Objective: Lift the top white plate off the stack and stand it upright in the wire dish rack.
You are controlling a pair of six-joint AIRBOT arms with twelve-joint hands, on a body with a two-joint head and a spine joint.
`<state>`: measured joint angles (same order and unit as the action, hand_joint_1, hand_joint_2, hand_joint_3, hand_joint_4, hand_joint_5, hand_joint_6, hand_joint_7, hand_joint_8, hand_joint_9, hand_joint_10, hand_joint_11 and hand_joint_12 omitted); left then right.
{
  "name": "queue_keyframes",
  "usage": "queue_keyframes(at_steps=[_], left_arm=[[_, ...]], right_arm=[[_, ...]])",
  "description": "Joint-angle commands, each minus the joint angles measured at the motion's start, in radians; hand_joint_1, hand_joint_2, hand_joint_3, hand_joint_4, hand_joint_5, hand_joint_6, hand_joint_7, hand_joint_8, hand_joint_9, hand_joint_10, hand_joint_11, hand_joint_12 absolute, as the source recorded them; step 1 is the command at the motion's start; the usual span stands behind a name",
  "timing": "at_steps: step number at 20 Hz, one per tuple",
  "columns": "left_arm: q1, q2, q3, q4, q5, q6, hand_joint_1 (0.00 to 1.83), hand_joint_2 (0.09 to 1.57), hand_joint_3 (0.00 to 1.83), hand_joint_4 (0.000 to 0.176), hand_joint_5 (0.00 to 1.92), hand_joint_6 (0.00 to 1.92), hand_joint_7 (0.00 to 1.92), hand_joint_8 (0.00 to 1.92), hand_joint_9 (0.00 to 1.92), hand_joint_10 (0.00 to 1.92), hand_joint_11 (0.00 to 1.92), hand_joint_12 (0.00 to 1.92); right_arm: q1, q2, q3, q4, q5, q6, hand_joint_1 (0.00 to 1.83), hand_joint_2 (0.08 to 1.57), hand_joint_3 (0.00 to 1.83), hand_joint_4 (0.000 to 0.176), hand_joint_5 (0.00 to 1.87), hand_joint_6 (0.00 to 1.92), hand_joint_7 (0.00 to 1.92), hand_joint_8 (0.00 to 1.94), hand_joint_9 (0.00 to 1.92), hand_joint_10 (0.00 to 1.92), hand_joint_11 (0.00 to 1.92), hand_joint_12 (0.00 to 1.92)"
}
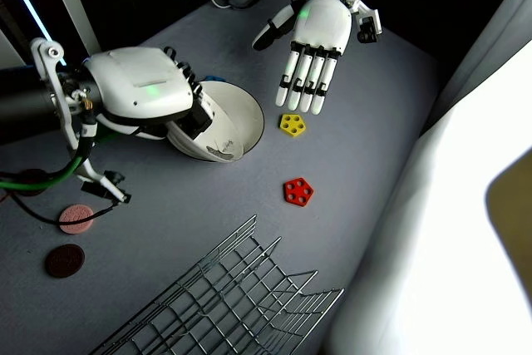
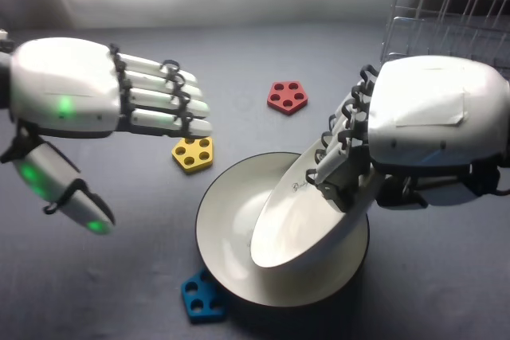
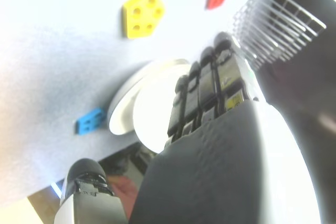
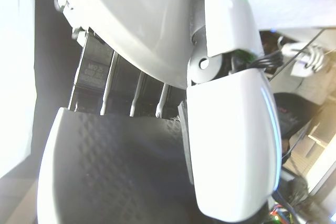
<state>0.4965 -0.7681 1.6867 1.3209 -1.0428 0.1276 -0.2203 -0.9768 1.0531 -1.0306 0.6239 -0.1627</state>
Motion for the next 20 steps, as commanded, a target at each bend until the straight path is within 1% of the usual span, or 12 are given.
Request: queue_keyframes(at_steps=[1,3,4,7,10,12,14,15,16,17,18,20], left_arm=[[-0.013,0.017,-0.002,-0.077,-0.060,-0.003,0.06,0.88,0.00,0.000,0.05,0.00,0.06,0.00,0.07,0.00,0.12,0.03],[0.009,0.037,0.001,-0.078,-0.072,-0.002,0.08,0.88,0.00,0.000,0.08,0.01,0.09,0.01,0.10,0.01,0.16,0.05],[0.019,0.047,0.005,-0.078,-0.084,-0.001,0.08,0.89,0.00,0.000,0.06,0.00,0.07,0.00,0.08,0.00,0.14,0.04],[0.035,0.071,0.008,-0.078,-0.101,0.016,0.08,0.89,0.00,0.000,0.06,0.00,0.06,0.00,0.07,0.00,0.13,0.04],[0.042,0.090,0.008,-0.078,-0.113,0.037,0.09,0.89,0.00,0.000,0.06,0.00,0.06,0.00,0.08,0.00,0.14,0.04],[0.042,0.099,0.008,-0.084,-0.111,0.067,0.10,0.89,0.00,0.000,0.05,0.00,0.06,0.00,0.07,0.00,0.13,0.03],[0.043,0.107,0.008,-0.089,-0.103,0.111,0.08,0.89,0.00,0.000,0.05,0.00,0.06,0.00,0.07,0.00,0.13,0.03],[0.043,0.110,0.008,-0.089,-0.096,0.132,0.08,0.89,0.00,0.000,0.05,0.00,0.05,0.00,0.07,0.00,0.13,0.03],[0.043,0.113,0.008,-0.090,-0.094,0.149,0.09,0.89,0.00,0.000,0.05,0.00,0.05,0.00,0.06,0.00,0.13,0.03],[0.043,0.115,0.008,-0.090,-0.085,0.162,0.08,0.89,0.00,0.000,0.05,0.00,0.05,0.00,0.05,0.00,0.13,0.03],[0.043,0.117,0.008,-0.090,-0.080,0.171,0.08,0.89,0.00,0.000,0.04,0.00,0.03,0.00,0.04,0.00,0.10,0.02],[0.043,0.120,0.008,-0.090,-0.065,0.185,0.07,0.89,0.00,0.000,0.04,0.00,0.05,0.00,0.05,0.00,0.09,0.02]], right_arm=[[0.021,0.009,-0.003,0.049,0.077,0.005,1.49,1.07,0.00,0.000,0.93,1.03,1.08,0.55,1.05,0.81,0.96,1.40],[0.041,0.009,-0.003,0.038,0.078,0.017,1.49,1.07,0.00,0.000,0.93,1.05,1.06,0.61,1.05,0.81,0.95,1.38],[0.052,0.009,-0.001,0.035,0.079,0.025,1.49,1.07,0.00,0.000,0.95,1.03,1.09,0.54,1.03,0.83,0.96,1.38],[0.081,0.008,0.003,0.035,0.080,0.042,1.49,1.05,0.00,0.000,0.96,1.00,1.16,0.41,1.06,0.78,0.99,1.35],[0.114,0.007,0.005,0.046,0.081,0.048,1.49,1.05,0.00,0.000,0.98,0.99,1.18,0.38,1.04,0.80,0.98,1.35],[0.133,0.007,0.011,0.067,0.082,0.049,1.49,1.06,0.00,0.000,0.97,0.99,1.15,0.42,1.04,0.80,0.99,1.34],[0.151,0.001,0.020,0.068,0.083,0.049,1.49,1.05,0.00,0.000,0.96,1.00,1.17,0.39,1.08,0.75,0.99,1.35],[0.156,-0.001,0.025,0.068,0.083,0.048,1.49,1.05,0.00,0.000,0.95,1.02,1.16,0.41,1.08,0.75,1.00,1.33],[0.159,-0.004,0.031,0.071,0.083,0.047,1.50,1.04,0.00,0.000,0.96,0.99,1.18,0.39,1.12,0.68,1.01,1.30],[0.160,-0.005,0.036,0.075,0.082,0.046,1.50,1.04,0.00,0.000,0.98,0.96,1.21,0.31,1.14,0.66,1.02,1.30],[0.163,-0.006,0.041,0.080,0.082,0.045,1.50,1.04,0.00,0.000,0.98,0.95,1.22,0.28,1.15,0.65,1.02,1.31],[0.170,-0.007,0.054,0.088,0.082,0.043,1.49,1.05,0.00,0.000,0.97,0.97,1.17,0.35,1.12,0.70,1.01,1.33]])
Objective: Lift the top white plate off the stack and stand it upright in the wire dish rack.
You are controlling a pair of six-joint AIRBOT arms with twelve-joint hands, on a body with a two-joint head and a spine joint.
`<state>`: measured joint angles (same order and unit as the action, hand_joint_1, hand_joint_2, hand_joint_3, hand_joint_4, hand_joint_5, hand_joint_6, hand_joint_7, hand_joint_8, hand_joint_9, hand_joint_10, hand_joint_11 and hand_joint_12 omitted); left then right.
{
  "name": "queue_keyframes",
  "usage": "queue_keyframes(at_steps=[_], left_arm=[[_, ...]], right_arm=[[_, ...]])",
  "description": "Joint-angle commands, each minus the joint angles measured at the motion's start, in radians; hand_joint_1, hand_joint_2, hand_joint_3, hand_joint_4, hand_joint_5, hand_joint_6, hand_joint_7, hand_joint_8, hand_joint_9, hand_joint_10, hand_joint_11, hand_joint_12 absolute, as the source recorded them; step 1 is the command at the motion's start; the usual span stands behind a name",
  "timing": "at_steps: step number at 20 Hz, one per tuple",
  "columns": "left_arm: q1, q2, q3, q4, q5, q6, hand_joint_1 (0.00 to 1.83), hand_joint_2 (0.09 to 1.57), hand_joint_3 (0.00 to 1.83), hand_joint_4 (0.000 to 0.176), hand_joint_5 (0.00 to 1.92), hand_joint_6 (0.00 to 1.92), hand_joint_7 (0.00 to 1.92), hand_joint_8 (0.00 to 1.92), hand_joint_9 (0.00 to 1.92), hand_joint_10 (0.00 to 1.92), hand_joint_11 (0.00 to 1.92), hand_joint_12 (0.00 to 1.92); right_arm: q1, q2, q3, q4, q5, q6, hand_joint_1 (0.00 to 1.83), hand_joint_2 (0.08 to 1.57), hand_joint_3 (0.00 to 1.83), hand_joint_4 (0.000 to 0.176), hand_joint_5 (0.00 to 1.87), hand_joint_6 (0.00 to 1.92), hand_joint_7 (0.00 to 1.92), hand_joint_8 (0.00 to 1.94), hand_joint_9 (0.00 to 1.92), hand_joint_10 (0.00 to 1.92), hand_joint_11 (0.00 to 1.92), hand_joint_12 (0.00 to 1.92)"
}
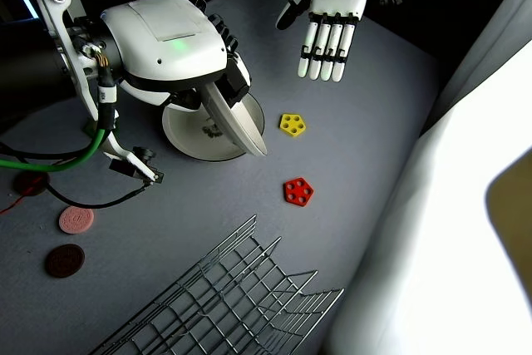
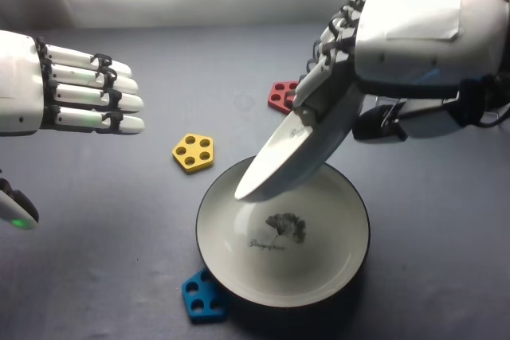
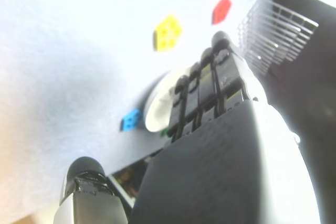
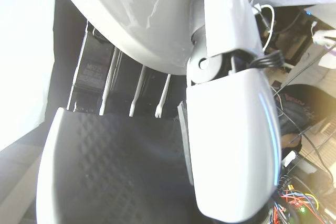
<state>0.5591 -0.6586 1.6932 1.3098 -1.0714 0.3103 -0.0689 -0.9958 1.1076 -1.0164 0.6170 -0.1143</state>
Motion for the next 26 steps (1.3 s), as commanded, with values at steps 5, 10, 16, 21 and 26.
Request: queue_keyframes(at_steps=[5,10,16,21,26], left_arm=[[-0.004,0.021,0.001,-0.087,-0.013,0.026,0.06,0.88,0.00,0.000,0.05,0.01,0.05,0.00,0.06,0.01,0.09,0.01],[0.010,0.024,0.001,-0.094,-0.007,0.064,0.04,0.88,0.00,0.000,0.04,0.00,0.05,0.01,0.06,0.01,0.09,0.02],[0.020,0.026,0.002,-0.103,-0.011,0.064,0.05,0.87,0.00,0.000,0.04,0.00,0.05,0.00,0.06,0.01,0.10,0.02],[0.022,0.026,0.002,-0.117,-0.022,0.064,0.07,0.88,0.00,0.000,0.04,0.00,0.06,0.00,0.06,0.00,0.08,0.01],[0.022,0.026,0.005,-0.119,-0.025,0.064,0.06,0.88,0.00,0.000,0.04,0.00,0.06,0.01,0.06,0.01,0.09,0.01]], right_arm=[[0.028,0.011,0.020,0.074,0.111,-0.008,1.49,1.05,0.00,0.000,0.96,1.01,1.14,0.40,1.09,0.74,1.00,1.36],[0.029,0.011,0.059,0.074,0.157,-0.011,1.49,1.06,0.00,0.000,0.95,1.02,1.11,0.47,1.07,0.77,0.99,1.36],[0.059,0.010,0.118,0.146,0.181,-0.012,1.48,1.04,0.00,0.000,0.98,0.90,1.19,0.40,1.20,0.63,1.04,1.15],[0.088,0.011,0.124,0.213,0.180,-0.013,1.49,1.05,0.00,0.000,0.98,0.97,1.15,0.38,1.10,0.73,1.01,1.34],[0.097,0.014,0.129,0.269,0.179,-0.013,1.49,1.05,0.00,0.000,0.98,0.99,1.17,0.32,1.10,0.73,1.01,1.33]])
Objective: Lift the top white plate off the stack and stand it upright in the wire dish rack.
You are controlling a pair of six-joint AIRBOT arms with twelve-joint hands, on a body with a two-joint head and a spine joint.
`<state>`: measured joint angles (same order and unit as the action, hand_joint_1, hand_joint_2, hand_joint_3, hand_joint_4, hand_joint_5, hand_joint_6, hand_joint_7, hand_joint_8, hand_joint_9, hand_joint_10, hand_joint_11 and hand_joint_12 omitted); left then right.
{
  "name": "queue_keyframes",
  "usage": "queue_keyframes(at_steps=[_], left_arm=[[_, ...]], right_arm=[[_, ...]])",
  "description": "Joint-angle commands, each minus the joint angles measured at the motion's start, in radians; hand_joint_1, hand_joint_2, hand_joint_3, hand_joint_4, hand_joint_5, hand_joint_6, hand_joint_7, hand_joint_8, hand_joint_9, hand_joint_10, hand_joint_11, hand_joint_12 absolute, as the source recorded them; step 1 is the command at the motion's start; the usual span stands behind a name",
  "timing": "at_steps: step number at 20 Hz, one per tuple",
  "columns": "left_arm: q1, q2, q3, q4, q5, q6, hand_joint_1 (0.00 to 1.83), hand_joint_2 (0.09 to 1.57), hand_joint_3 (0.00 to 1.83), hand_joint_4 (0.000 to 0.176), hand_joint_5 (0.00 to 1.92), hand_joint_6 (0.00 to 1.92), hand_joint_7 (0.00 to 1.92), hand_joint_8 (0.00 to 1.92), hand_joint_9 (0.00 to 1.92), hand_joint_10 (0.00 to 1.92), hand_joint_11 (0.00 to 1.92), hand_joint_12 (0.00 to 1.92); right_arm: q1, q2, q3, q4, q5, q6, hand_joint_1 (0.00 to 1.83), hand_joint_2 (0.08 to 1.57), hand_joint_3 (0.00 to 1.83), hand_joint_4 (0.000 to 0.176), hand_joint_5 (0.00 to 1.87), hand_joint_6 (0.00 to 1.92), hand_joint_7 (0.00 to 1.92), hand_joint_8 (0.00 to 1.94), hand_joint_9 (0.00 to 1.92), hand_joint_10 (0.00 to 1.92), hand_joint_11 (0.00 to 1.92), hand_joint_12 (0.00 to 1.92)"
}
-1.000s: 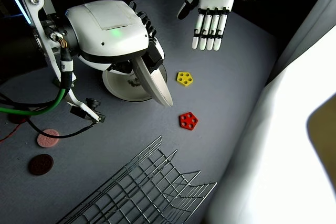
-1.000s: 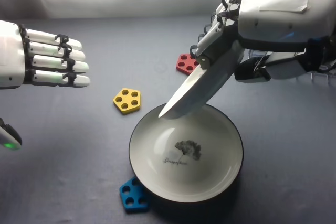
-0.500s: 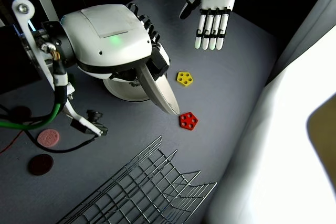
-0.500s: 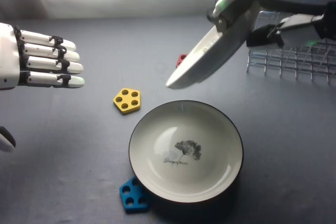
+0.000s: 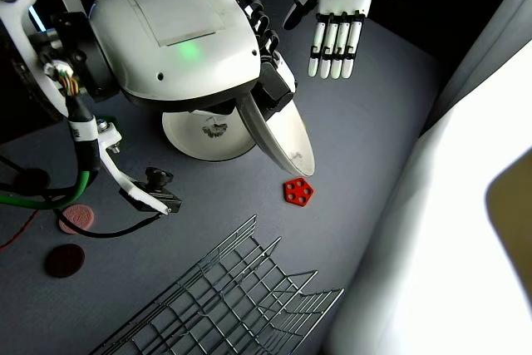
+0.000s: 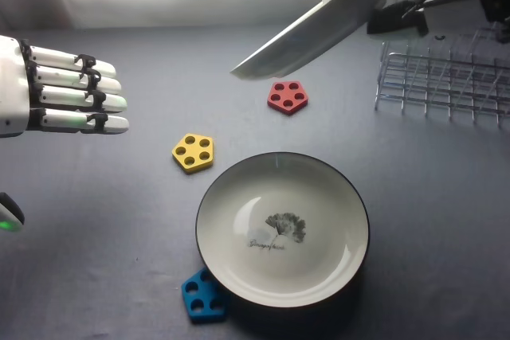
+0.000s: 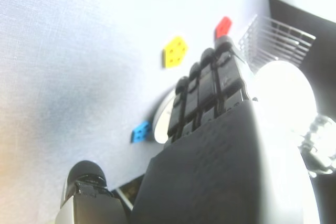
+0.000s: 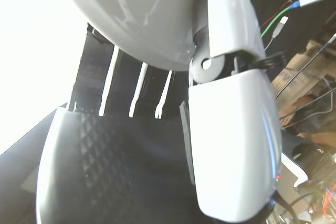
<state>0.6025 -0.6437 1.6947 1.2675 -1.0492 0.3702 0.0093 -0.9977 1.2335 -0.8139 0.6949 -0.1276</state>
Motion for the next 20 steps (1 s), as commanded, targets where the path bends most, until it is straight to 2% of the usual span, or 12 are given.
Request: queue_keyframes(at_steps=[1,2,3,6,8,10,14,15,20], left_arm=[[-0.021,0.011,0.006,-0.076,-0.050,0.004,0.06,0.89,0.00,0.000,0.02,0.00,0.04,0.00,0.05,0.00,0.07,0.01],[-0.021,0.011,0.010,-0.076,-0.052,0.004,0.06,0.89,0.00,0.000,0.02,0.00,0.04,0.00,0.05,0.00,0.07,0.01],[-0.021,0.011,0.015,-0.076,-0.056,0.004,0.05,0.89,0.00,0.000,0.02,0.00,0.04,0.00,0.05,0.00,0.07,0.01],[-0.021,0.010,0.026,-0.076,-0.062,0.004,0.07,0.88,0.00,0.000,0.04,0.01,0.07,0.01,0.07,0.01,0.07,0.01],[-0.021,0.010,0.026,-0.076,-0.064,0.004,0.08,0.88,0.00,0.000,0.07,0.01,0.09,0.01,0.10,0.01,0.10,0.02],[-0.021,0.009,0.026,-0.077,-0.064,0.004,0.05,0.89,0.00,0.000,0.06,0.00,0.07,0.00,0.08,0.00,0.09,0.01],[-0.020,0.009,0.026,-0.077,-0.064,0.008,0.07,0.89,0.00,0.000,0.05,0.00,0.07,0.00,0.08,0.00,0.10,0.02],[-0.020,0.009,0.026,-0.076,-0.064,0.008,0.08,0.89,0.00,0.000,0.03,0.00,0.06,0.00,0.05,0.00,0.08,0.01],[-0.018,0.011,0.026,-0.077,-0.061,0.009,0.06,0.88,0.00,0.000,0.04,0.00,0.06,0.00,0.05,0.00,0.07,0.01]], right_arm=[[0.019,0.019,0.004,0.093,0.095,0.000,1.41,1.06,0.00,0.000,0.95,1.07,1.15,0.49,1.10,0.84,1.09,0.78],[0.019,0.021,0.005,0.108,0.089,0.000,1.39,1.07,0.00,0.000,0.94,1.10,1.13,0.55,1.09,0.88,1.19,0.48],[0.019,0.022,0.006,0.122,0.087,0.000,1.39,1.06,0.00,0.000,0.93,1.09,1.15,0.52,1.11,0.86,1.26,0.33],[0.019,0.032,0.006,0.183,0.069,0.001,1.39,1.07,0.00,0.000,0.94,1.10,1.13,0.55,1.10,0.88,1.32,0.12],[0.019,0.041,0.005,0.213,0.060,0.001,1.39,1.06,0.00,0.000,0.95,1.06,1.18,0.47,1.14,0.84,1.35,0.09],[0.019,0.052,0.005,0.242,0.052,0.001,1.39,1.07,0.00,0.000,0.92,1.10,1.11,0.59,1.11,0.89,1.36,0.07],[0.019,0.061,0.012,0.320,0.044,0.001,1.39,1.06,0.00,0.000,0.94,1.04,1.14,0.57,1.13,0.86,1.35,0.04],[0.019,0.062,0.013,0.349,0.040,0.007,1.38,1.08,0.00,0.000,0.89,1.13,1.07,0.66,1.09,0.94,1.32,0.02],[0.017,0.078,0.015,0.392,0.038,0.012,1.39,1.08,0.00,0.000,0.90,1.12,1.08,0.64,1.12,0.88,1.36,0.03]])
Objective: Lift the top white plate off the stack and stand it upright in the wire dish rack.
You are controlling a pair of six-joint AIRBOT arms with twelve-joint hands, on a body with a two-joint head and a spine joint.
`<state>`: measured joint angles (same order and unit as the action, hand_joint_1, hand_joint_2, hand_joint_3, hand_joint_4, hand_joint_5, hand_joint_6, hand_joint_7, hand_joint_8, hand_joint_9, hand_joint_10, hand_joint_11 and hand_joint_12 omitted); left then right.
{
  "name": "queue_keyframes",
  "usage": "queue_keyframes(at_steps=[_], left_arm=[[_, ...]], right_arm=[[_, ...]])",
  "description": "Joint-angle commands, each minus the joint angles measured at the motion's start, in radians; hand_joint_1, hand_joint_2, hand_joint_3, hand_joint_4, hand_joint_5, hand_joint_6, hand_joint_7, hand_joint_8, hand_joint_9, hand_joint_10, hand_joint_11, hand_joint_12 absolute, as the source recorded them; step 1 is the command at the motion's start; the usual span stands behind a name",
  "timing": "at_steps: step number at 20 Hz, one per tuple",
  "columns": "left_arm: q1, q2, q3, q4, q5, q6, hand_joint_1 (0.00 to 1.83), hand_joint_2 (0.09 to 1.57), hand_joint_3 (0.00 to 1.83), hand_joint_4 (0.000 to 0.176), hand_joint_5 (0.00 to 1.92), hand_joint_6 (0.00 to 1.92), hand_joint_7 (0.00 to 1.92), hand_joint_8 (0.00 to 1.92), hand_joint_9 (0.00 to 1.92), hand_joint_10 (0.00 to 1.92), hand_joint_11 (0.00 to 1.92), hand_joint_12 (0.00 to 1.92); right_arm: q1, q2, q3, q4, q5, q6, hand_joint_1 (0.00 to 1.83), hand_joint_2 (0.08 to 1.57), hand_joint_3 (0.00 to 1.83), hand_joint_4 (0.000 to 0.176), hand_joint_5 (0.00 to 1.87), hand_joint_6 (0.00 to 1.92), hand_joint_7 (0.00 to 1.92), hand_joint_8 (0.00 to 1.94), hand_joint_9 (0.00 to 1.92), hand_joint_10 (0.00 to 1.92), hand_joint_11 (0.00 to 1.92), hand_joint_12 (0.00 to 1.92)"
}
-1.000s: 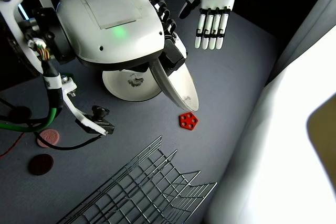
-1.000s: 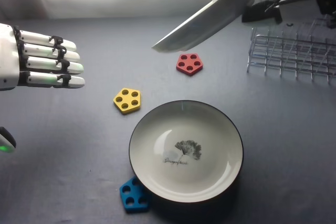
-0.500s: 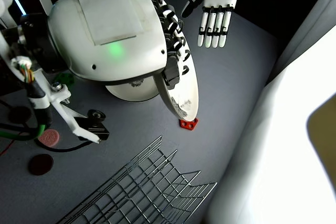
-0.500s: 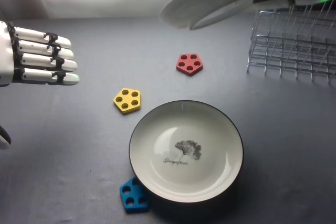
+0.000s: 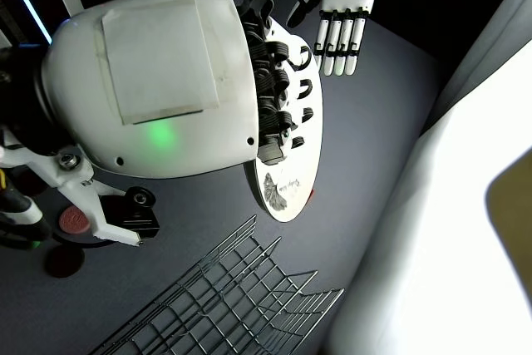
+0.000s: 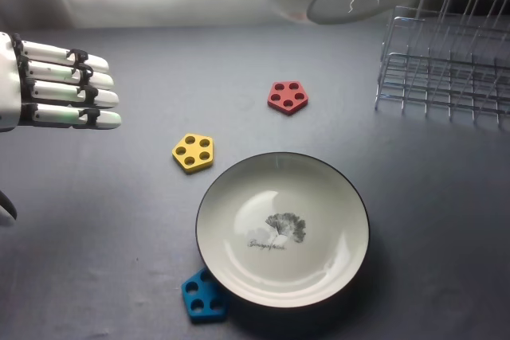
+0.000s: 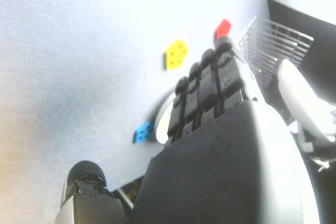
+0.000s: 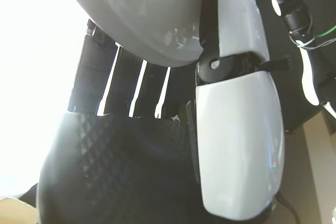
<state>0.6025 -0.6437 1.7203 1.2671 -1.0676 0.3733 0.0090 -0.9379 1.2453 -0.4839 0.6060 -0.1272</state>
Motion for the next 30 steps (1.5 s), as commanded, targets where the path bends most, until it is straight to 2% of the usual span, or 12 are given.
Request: queue_keyframes(at_steps=[1,5,7,8,10,12,15,16,17,21,28,30], left_arm=[[-0.018,0.011,0.001,-0.076,-0.043,0.006,0.05,0.89,0.00,0.000,0.04,0.00,0.06,0.00,0.06,0.00,0.07,0.00],[-0.017,0.011,0.001,-0.076,-0.044,0.007,0.04,0.90,0.00,0.000,0.05,0.00,0.06,0.00,0.06,0.00,0.08,0.01],[-0.017,0.011,0.001,-0.076,-0.044,0.007,0.06,0.90,0.00,0.000,0.03,0.00,0.06,0.00,0.06,0.00,0.08,0.01],[-0.017,0.010,0.001,-0.076,-0.044,0.007,0.05,0.90,0.00,0.000,0.03,0.00,0.05,0.00,0.05,0.00,0.08,0.01],[-0.017,0.010,0.001,-0.076,-0.044,0.007,0.08,0.90,0.00,0.000,0.03,0.01,0.06,0.01,0.07,0.01,0.08,0.01],[-0.017,0.010,0.001,-0.076,-0.045,0.007,0.09,0.90,0.00,0.000,0.04,0.01,0.06,0.01,0.07,0.01,0.08,0.01],[-0.017,0.010,0.001,-0.076,-0.046,0.007,0.05,0.89,0.00,0.000,0.02,0.00,0.05,0.00,0.07,0.01,0.07,0.01],[-0.017,0.010,0.001,-0.076,-0.046,0.007,0.04,0.90,0.00,0.000,0.04,0.01,0.06,0.01,0.08,0.01,0.07,0.01],[-0.017,0.010,0.001,-0.076,-0.046,0.007,0.05,0.90,0.00,0.000,0.04,0.01,0.06,0.01,0.07,0.01,0.08,0.01],[-0.017,0.010,0.001,-0.076,-0.046,0.007,0.07,0.89,0.00,0.000,0.05,0.01,0.07,0.00,0.07,0.00,0.08,0.01],[-0.017,0.010,0.001,-0.075,-0.046,0.008,0.05,0.89,0.00,0.000,0.05,0.00,0.07,0.00,0.08,0.00,0.09,0.02],[-0.017,0.010,0.001,-0.075,-0.046,0.008,0.04,0.89,0.00,0.000,0.06,0.00,0.07,0.00,0.08,0.00,0.10,0.02]], right_arm=[[0.014,0.021,0.005,0.066,0.127,0.016,1.38,1.08,0.00,0.000,0.87,1.14,1.08,0.67,1.10,0.90,1.35,0.02],[0.005,0.024,0.034,0.066,0.105,0.127,1.38,1.09,0.00,0.000,0.87,1.16,1.06,0.70,1.09,0.92,1.35,0.01],[0.005,0.027,0.051,0.066,0.092,0.189,1.39,1.04,0.00,0.000,0.96,0.98,1.21,0.49,1.22,0.75,1.38,0.02],[0.005,0.029,0.059,0.066,0.086,0.213,1.39,1.03,0.00,0.000,0.97,0.96,1.22,0.47,1.22,0.74,1.38,0.02],[0.006,0.033,0.072,0.066,0.072,0.270,1.39,1.07,0.00,0.000,0.91,1.09,1.14,0.56,1.12,0.87,1.36,0.01],[0.012,0.034,0.082,0.056,0.060,0.342,1.39,1.07,0.00,0.000,0.90,1.08,1.10,0.66,1.10,0.91,1.33,0.01],[0.016,0.034,0.095,0.043,0.042,0.429,1.40,1.03,0.00,0.000,1.00,0.86,1.22,0.46,1.25,0.74,1.38,0.03],[0.017,0.034,0.101,0.039,0.039,0.458,1.40,1.03,0.00,0.000,1.01,0.85,1.23,0.45,1.25,0.73,1.38,0.03],[0.019,0.034,0.107,0.036,0.036,0.484,1.39,1.06,0.00,0.000,0.95,0.98,1.15,0.56,1.15,0.85,1.34,0.01],[0.024,0.034,0.126,0.030,0.035,0.525,1.39,1.07,0.00,0.000,0.93,1.02,1.13,0.59,1.12,0.92,1.35,0.01],[0.024,0.034,0.170,0.025,0.031,0.590,1.39,1.05,0.00,0.000,0.96,0.97,1.17,0.55,1.16,0.85,1.36,0.01],[0.024,0.034,0.184,0.025,0.029,0.598,1.39,1.06,0.00,0.000,0.94,1.01,1.13,0.59,1.11,0.91,1.35,0.01]])
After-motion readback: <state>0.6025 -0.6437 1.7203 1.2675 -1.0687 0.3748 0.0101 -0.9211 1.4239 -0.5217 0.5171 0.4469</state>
